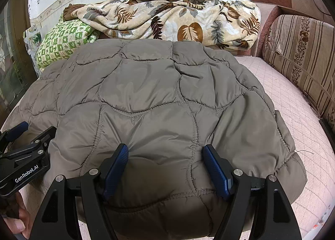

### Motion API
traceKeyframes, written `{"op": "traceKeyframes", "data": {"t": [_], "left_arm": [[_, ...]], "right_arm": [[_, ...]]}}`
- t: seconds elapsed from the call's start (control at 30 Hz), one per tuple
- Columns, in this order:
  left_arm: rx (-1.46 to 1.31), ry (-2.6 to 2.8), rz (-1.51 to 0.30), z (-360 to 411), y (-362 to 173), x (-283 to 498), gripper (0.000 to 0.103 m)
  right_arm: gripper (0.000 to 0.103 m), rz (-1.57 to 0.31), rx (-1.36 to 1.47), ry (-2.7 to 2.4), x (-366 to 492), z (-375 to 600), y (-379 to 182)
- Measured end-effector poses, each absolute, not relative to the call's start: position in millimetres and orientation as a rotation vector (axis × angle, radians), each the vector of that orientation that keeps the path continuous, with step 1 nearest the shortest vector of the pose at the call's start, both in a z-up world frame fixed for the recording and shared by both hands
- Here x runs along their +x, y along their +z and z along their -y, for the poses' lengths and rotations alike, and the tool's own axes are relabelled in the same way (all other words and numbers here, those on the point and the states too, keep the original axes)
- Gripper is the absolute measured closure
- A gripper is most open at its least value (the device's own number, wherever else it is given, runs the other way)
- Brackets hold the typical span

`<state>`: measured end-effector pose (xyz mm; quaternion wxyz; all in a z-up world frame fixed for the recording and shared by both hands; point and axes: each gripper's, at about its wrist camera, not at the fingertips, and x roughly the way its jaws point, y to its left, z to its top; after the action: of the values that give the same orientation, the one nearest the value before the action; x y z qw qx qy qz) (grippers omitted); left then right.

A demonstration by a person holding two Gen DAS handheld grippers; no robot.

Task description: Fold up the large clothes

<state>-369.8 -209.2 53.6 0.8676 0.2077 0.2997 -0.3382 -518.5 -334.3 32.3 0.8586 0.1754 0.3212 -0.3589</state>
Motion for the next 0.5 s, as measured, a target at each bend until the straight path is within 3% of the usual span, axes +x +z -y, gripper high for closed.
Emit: {"op": "traceKeyframes", "data": {"t": [0.43,0.5], "left_arm": [[0.329,-0.779,-0.621,186,81,-377,0.018],[0.300,-0.786,-0.601,170,95,-386,0.013]], "right_arm": [[0.025,-0.627,0.376,-0.752,-532,326,58],[0.023,-0.599,0.318,-0.782,-539,311,70]]}}
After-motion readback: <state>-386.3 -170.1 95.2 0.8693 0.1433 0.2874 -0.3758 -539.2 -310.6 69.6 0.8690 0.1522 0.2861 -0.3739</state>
